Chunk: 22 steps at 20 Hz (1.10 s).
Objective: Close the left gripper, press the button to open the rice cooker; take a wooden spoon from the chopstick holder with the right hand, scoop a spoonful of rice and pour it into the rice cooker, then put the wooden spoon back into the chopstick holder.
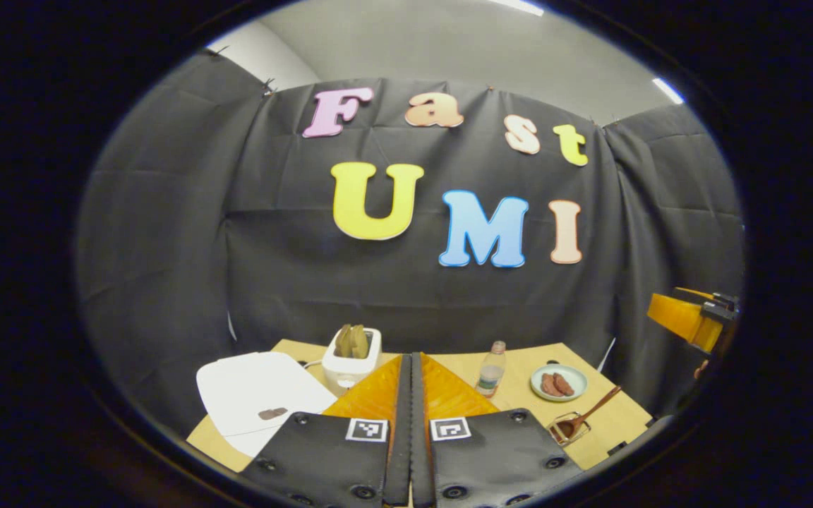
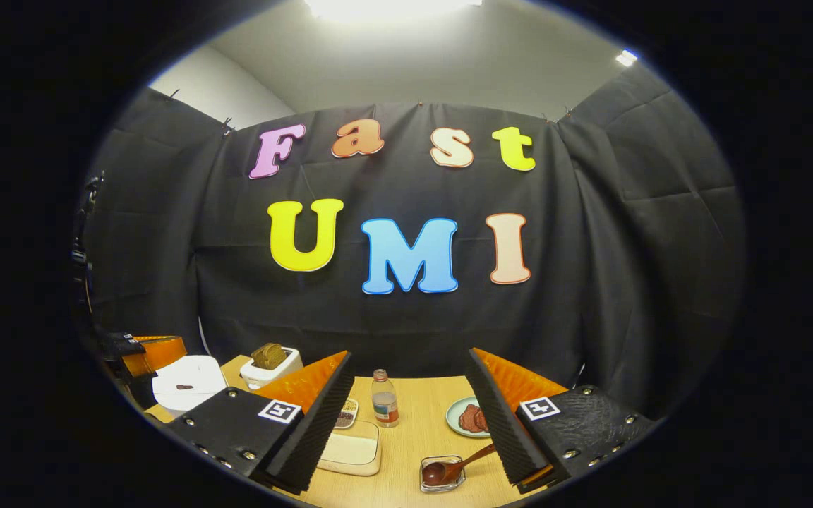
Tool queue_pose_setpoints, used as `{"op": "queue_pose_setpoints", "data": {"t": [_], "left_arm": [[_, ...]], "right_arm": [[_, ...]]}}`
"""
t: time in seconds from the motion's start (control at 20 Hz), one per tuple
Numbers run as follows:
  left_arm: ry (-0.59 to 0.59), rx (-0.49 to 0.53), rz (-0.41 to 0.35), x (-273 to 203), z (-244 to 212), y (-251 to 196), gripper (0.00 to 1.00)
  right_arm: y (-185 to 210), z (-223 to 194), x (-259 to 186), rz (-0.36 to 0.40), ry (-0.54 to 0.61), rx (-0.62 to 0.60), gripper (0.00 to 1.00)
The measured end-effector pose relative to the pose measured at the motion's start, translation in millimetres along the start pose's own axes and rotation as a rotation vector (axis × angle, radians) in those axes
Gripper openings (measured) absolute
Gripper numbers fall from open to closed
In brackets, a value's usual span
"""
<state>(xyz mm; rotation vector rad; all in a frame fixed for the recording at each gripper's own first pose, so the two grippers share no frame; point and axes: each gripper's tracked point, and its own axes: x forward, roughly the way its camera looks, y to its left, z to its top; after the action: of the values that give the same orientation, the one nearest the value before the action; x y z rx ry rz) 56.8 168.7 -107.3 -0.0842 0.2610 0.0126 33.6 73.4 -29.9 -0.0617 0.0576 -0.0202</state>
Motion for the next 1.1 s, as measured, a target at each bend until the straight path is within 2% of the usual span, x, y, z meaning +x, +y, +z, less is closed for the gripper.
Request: {"op": "queue_pose_setpoints", "data": {"t": [0.3,0.6,0.9,1.1], "left_arm": [[0.158,-0.088,0.104,25.0,-51.2,96.6,0.08],[0.268,-0.101,0.152,43.5,-90.9,155.0,0.08],[0.405,-0.153,0.180,69.1,-139.7,183.3,0.08],[0.475,-0.119,0.198,79.3,-167.4,193.1,0.08]], "right_arm": [[2.9,-12.7,5.9,-0.005,0.040,-0.010,0.97],[8.4,-24.4,10.3,0.000,0.073,-0.025,0.97],[6.0,-29.7,12.0,-0.010,0.088,-0.033,0.97],[1.1,-32.7,12.6,-0.021,0.099,-0.034,0.97]]}}
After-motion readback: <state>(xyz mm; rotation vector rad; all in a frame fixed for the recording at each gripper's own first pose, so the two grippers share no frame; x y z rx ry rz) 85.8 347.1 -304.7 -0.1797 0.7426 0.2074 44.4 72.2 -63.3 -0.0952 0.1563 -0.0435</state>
